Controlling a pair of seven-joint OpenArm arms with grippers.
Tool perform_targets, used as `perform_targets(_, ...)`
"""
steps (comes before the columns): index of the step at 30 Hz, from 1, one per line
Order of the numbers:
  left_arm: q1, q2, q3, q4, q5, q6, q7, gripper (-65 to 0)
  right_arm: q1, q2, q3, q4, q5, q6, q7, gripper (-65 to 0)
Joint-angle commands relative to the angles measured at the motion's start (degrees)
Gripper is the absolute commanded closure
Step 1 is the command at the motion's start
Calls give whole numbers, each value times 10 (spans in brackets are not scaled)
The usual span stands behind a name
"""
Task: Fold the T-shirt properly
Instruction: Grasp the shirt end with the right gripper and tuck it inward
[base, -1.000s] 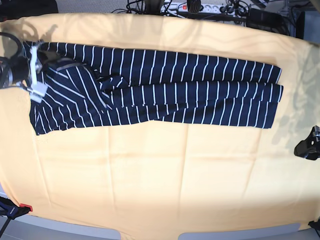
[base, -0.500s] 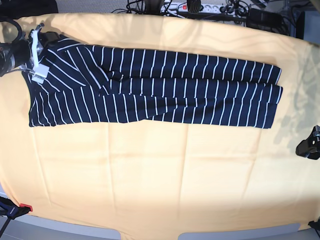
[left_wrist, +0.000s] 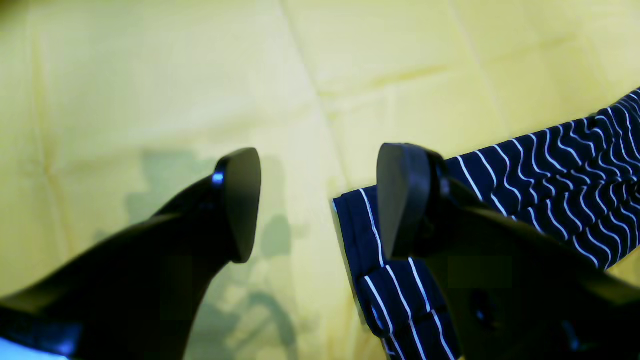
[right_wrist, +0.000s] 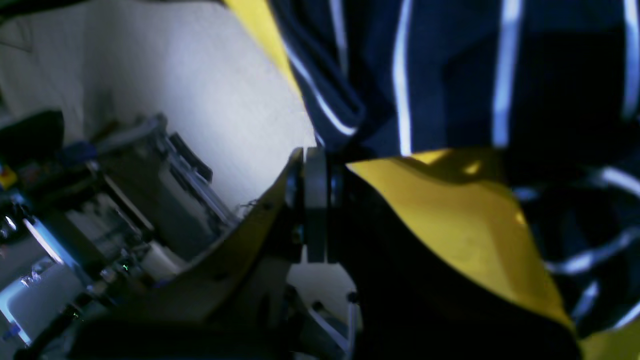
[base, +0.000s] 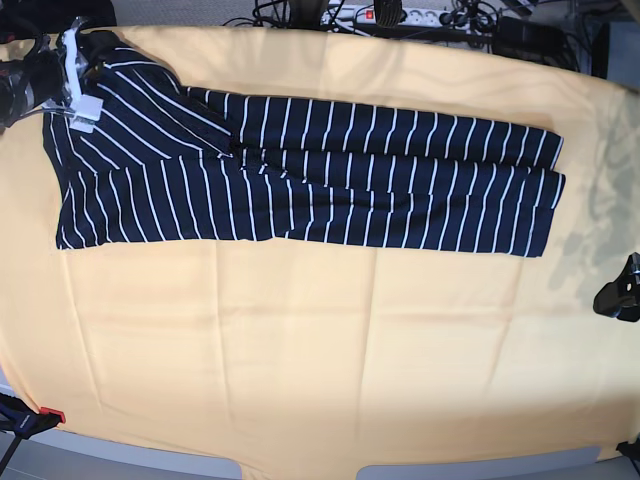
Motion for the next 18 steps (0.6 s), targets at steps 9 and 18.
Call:
perform_targets(9,-11,-19,-9,7,-9,1,-13,-384,-49,19,7,85,-3,-10,-2,0)
perform_targets(18,-11,-19,-9,7,-9,0,-13,-384,-65,19,14,85,-28,1,-2,0)
